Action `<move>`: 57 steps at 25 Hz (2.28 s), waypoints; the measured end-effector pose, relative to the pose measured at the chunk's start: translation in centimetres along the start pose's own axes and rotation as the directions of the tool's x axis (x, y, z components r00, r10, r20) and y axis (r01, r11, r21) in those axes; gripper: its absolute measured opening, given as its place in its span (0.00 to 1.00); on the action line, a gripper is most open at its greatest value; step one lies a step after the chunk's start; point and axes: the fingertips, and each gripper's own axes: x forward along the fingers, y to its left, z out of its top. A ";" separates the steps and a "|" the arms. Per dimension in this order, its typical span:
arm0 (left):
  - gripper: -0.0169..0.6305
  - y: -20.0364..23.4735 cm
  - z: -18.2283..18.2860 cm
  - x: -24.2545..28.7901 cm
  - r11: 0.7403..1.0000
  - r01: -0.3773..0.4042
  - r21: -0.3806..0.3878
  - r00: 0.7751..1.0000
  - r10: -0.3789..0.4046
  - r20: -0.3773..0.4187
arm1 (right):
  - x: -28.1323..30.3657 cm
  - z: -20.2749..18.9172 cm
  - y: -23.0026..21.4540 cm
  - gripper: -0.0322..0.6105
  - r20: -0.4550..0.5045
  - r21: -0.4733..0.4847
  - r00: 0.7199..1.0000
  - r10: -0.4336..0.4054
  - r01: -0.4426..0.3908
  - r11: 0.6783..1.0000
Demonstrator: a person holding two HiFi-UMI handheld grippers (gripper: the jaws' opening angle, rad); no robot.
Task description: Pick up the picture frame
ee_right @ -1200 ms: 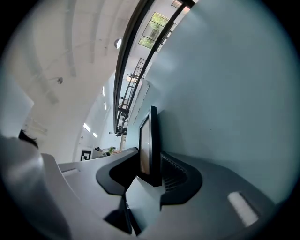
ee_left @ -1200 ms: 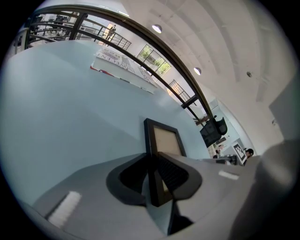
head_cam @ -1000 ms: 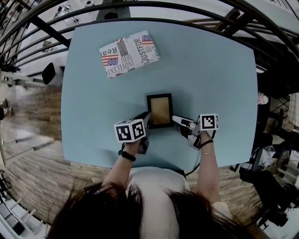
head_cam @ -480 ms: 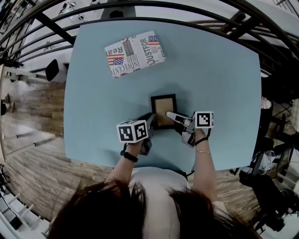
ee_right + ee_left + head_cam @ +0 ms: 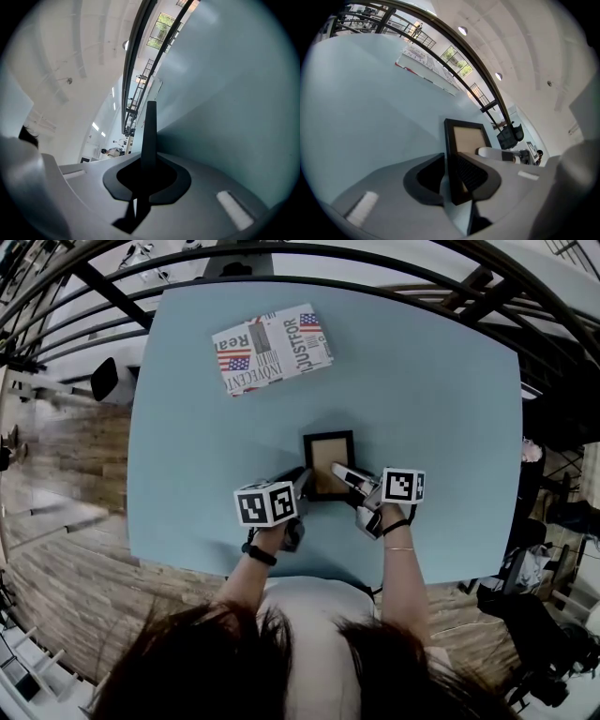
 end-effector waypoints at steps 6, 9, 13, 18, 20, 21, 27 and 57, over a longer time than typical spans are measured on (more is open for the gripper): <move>0.17 -0.4 -0.1 -0.3 1.000 0.009 -0.005 1.000 -0.009 -0.001 | -0.5 -0.2 0.4 0.07 0.036 -0.013 0.999 0.000 0.000 1.000; 0.17 -0.4 0.3 -0.5 1.000 0.015 -0.007 1.000 -0.015 0.014 | -0.5 -0.1 0.8 0.07 0.043 -0.035 0.999 0.002 0.000 0.999; 0.17 -0.6 1.2 -1.1 1.000 0.029 -0.006 0.998 -0.028 0.049 | -0.8 0.1 1.3 0.07 0.061 -0.050 0.998 0.001 0.002 0.999; 0.18 -1.2 2.3 -2.4 0.999 0.043 0.014 0.995 -0.044 0.089 | -1.4 0.5 2.2 0.07 0.091 -0.078 0.996 -0.004 0.011 0.997; 0.18 -1.8 2.6 -2.8 0.998 0.054 0.024 0.993 -0.056 0.108 | -1.8 0.5 2.7 0.07 0.103 -0.097 0.995 -0.004 0.014 0.995; 0.18 -2.1 2.7 -3.1 0.998 0.061 0.030 0.991 -0.064 0.117 | -2.1 0.6 3.0 0.07 0.110 -0.108 0.994 -0.004 0.016 0.994; 0.18 -4.3 3.8 -4.9 0.992 0.093 0.083 0.978 -0.106 0.178 | -3.8 1.0 5.6 0.07 0.166 -0.206 0.986 0.000 0.035 0.978; 0.18 -13.2 7.7 -18.6 0.834 -0.063 0.548 0.885 -0.208 0.418 | -14.5 0.5 20.6 0.07 0.544 -0.690 0.834 -0.095 0.509 0.515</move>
